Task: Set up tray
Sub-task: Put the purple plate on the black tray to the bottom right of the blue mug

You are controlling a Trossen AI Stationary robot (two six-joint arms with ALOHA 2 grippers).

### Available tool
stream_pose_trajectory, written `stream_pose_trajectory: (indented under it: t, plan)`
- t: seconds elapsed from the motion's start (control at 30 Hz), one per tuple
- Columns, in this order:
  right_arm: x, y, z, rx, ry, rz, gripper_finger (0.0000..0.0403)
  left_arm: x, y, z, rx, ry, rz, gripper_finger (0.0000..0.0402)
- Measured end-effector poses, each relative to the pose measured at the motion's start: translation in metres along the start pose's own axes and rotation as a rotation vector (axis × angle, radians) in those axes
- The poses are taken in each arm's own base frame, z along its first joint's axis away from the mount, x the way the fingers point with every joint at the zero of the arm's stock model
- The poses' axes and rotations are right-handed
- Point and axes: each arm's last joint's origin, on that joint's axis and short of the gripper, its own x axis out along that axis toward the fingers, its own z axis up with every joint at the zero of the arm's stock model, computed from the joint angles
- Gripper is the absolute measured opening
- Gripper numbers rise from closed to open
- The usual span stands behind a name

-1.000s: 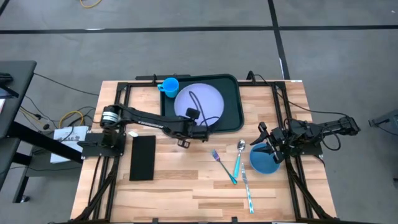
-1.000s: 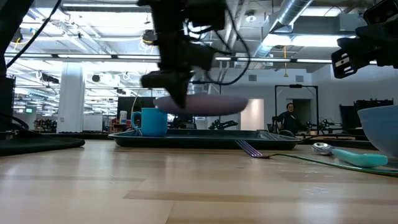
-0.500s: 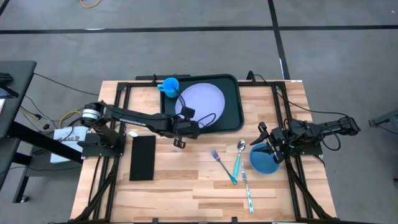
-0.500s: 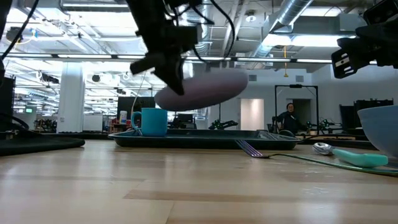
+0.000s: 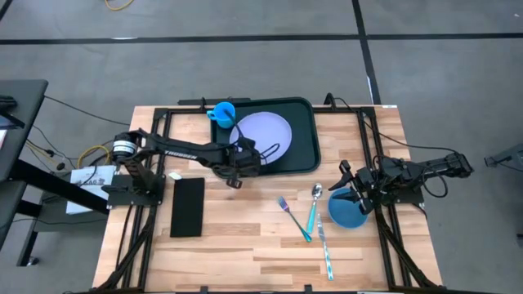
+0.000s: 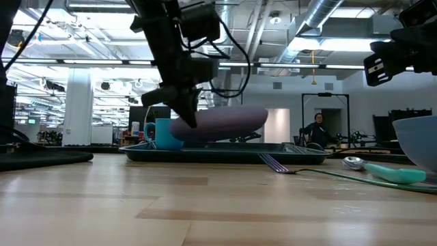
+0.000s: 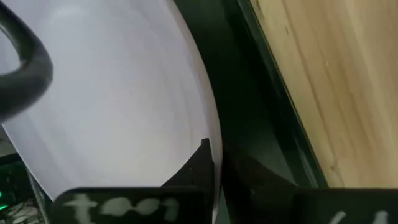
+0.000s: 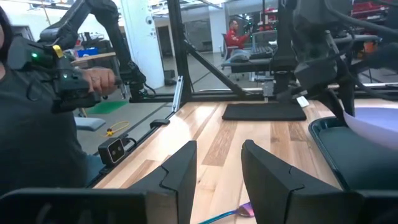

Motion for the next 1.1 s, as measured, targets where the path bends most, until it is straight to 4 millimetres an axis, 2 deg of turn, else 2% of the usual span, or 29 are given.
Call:
stream_pose_trajectory:
  t: [0.57, 1.1]
  plan:
    - [0.0, 0.0, 0.0, 0.0, 0.0, 0.0, 0.0118, 0.006, 0.014, -0.009, 0.009, -0.008, -0.034, 0.0]
    - [0.0, 0.0, 0.0, 0.0, 0.0, 0.0, 0.0118, 0.007, 0.015, -0.01, -0.003, -0.008, -0.04, 0.0]
